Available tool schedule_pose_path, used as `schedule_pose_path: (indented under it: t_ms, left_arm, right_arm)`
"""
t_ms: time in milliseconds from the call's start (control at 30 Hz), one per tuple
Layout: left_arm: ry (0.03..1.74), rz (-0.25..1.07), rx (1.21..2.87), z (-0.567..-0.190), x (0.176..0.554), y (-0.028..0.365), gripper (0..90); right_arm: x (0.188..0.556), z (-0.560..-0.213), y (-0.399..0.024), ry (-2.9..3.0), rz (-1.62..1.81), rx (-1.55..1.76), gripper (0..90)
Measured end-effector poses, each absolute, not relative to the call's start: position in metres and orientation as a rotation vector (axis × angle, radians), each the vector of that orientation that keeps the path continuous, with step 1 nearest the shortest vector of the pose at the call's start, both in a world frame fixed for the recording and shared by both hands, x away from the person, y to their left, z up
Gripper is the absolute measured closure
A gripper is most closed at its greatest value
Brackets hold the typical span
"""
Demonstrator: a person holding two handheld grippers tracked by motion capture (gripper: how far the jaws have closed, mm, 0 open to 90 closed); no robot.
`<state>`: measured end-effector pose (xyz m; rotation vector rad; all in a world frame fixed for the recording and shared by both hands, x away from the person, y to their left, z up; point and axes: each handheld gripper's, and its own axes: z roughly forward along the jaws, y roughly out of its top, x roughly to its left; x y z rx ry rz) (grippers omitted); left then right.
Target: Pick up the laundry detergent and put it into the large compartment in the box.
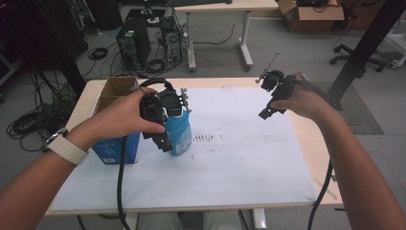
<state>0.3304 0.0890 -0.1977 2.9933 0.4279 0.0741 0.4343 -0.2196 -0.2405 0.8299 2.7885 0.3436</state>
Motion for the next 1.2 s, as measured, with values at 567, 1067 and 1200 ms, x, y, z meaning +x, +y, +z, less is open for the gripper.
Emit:
schedule_pose_path:
  t_ms: [567,1067,1200]
  left_arm:
    - [0.562,0.083,2.970,-0.185,0.331,0.086,9.5]
    - [0.916,0.179,2.813,-0.160,0.348,0.084,7.2]
    - [1.023,0.187,2.759,-0.158,0.354,0.083,7.2]
  right_arm:
    - [0.433,-0.241,-0.220,2.788,0.350,0.819,8.0]
    - [0.433,-0.243,-0.221,2.783,0.353,0.821,8.3]
    - [0.434,-0.244,-0.219,2.782,0.348,0.815,8.5]
